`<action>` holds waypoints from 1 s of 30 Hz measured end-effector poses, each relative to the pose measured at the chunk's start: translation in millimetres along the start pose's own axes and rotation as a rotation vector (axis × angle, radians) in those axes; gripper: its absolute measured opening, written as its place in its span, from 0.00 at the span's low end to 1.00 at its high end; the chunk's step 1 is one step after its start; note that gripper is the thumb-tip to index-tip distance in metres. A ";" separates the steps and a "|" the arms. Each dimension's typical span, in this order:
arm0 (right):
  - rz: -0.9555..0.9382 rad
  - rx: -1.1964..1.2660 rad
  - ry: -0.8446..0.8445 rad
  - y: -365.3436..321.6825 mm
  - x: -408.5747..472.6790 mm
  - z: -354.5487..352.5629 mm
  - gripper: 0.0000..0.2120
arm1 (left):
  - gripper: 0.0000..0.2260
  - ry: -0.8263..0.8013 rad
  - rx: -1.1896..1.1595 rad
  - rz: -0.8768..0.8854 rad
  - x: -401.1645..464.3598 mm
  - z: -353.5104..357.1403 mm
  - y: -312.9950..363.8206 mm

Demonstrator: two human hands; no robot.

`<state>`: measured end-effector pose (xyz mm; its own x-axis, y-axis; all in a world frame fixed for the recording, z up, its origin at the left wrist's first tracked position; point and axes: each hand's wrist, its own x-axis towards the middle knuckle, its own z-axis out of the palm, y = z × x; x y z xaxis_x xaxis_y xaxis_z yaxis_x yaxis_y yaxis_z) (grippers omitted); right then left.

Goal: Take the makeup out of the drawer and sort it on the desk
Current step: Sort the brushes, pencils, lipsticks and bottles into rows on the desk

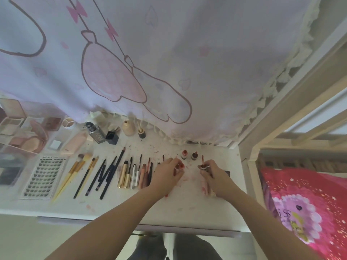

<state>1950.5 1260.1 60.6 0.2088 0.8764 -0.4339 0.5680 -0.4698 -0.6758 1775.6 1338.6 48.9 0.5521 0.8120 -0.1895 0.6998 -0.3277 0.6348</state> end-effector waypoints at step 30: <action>0.084 -0.386 0.031 -10.0 23.4 -4.9 0.12 | 0.13 -0.087 0.294 -0.059 -21.0 64.4 46.3</action>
<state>1953.6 1285.8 60.1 0.2874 0.8423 -0.4560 0.8043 -0.4707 -0.3625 1825.6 1275.3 34.0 0.5347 0.7936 -0.2905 0.8258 -0.4176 0.3791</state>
